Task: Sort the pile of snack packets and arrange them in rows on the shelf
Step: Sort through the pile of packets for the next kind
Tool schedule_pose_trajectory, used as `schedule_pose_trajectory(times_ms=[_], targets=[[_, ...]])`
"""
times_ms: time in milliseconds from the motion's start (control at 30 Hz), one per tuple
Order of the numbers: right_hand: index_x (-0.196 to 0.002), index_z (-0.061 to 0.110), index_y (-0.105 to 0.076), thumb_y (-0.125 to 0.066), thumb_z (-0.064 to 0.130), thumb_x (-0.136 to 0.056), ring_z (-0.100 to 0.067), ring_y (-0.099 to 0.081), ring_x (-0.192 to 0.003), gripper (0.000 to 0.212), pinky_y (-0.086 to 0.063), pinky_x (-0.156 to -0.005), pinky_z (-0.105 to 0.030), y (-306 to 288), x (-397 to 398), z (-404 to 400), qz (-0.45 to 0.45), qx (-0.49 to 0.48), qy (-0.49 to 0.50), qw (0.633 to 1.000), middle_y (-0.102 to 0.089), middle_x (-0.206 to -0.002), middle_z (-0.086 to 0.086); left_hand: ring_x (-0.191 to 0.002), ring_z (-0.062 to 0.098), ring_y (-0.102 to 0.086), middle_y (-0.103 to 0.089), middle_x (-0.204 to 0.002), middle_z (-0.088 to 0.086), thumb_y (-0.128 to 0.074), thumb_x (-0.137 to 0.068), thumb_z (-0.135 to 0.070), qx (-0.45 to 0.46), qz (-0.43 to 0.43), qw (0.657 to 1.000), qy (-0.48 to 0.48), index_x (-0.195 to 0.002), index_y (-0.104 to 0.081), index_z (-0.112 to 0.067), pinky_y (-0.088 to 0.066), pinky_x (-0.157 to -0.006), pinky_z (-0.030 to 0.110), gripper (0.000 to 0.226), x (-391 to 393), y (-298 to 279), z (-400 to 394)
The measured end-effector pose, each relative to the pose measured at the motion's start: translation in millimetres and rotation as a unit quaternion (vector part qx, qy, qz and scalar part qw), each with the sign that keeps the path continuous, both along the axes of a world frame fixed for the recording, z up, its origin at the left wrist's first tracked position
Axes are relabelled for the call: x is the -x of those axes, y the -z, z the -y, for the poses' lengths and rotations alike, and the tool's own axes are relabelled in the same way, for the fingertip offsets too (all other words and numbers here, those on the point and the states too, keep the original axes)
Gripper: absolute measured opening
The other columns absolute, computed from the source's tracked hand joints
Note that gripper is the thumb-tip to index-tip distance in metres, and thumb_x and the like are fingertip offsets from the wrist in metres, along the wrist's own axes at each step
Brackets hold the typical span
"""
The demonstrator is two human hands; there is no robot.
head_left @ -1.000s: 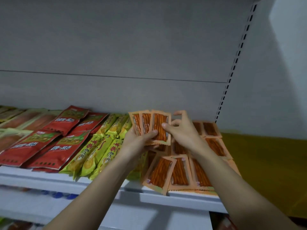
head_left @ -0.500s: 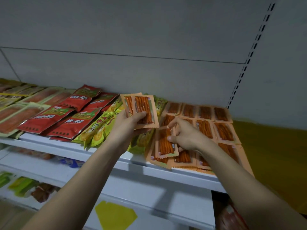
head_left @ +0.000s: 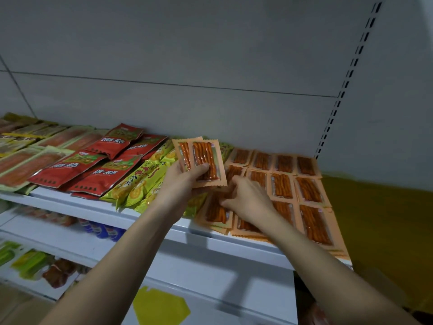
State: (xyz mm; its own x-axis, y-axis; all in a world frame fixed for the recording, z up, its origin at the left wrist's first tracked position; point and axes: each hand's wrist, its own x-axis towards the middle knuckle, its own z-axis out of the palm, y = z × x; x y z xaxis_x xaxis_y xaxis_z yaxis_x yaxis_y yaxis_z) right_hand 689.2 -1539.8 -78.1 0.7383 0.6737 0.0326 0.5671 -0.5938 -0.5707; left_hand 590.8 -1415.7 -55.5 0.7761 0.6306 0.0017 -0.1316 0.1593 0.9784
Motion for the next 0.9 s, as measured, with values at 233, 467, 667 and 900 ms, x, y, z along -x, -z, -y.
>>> schedule_pose_trajectory(times_ms=[233, 467, 667, 900], targets=[[-0.105, 0.025, -0.056, -0.055, 0.039, -0.098, -0.011, -0.063, -0.075, 0.015, -0.050, -0.064, -0.029, -34.0, -19.4, 17.8, -0.111, -0.254, 0.030, 0.960, -0.067, -0.096, -0.001, -0.090, 0.025, -0.074, -0.077, -0.100, 0.011, -0.067, -0.092, -0.006, -0.005, -0.018, 0.999, 0.027, -0.108, -0.068, -0.010, -0.061, -0.078, 0.037, 0.017, -8.5, 2.4, 14.5], [-0.120, 0.021, -0.047, -0.071, 0.015, -0.090, -0.016, -0.069, -0.090, 0.039, -0.058, -0.068, -0.030, -36.5, -30.3, 37.1, -0.170, -0.292, 0.036, 0.941, -0.067, -0.102, -0.006, -0.084, 0.018, -0.075, -0.078, -0.094, 0.009, -0.050, -0.104, -0.017, 0.028, -0.012, 0.994, 0.102, -0.112, -0.069, -0.010, -0.063, -0.069, 0.032, 0.021, -26.4, -6.0, 48.7], [-0.110, 0.020, -0.054, -0.069, 0.012, -0.091, -0.013, -0.072, -0.077, 0.026, -0.063, -0.069, -0.039, -43.0, -52.3, 68.5, -0.152, -0.305, 0.130, 0.931, -0.068, -0.095, 0.000, -0.081, 0.021, -0.073, -0.075, -0.087, 0.003, -0.047, -0.105, -0.017, -0.012, -0.093, 0.994, 0.053, -0.109, -0.061, -0.015, -0.063, -0.075, 0.042, 0.015, -29.1, -11.8, 33.9], [-0.099, 0.018, -0.061, -0.071, 0.009, -0.089, -0.015, -0.069, -0.083, 0.017, -0.054, -0.053, -0.021, -22.5, -43.3, 70.8, -0.209, -0.165, 0.069, 0.961, -0.063, -0.110, -0.006, -0.082, 0.015, -0.073, -0.076, -0.090, 0.000, -0.053, -0.102, -0.012, -0.070, -0.044, 0.996, -0.019, -0.105, -0.070, -0.014, -0.057, -0.072, 0.031, 0.017, -31.8, -26.1, 19.6]])
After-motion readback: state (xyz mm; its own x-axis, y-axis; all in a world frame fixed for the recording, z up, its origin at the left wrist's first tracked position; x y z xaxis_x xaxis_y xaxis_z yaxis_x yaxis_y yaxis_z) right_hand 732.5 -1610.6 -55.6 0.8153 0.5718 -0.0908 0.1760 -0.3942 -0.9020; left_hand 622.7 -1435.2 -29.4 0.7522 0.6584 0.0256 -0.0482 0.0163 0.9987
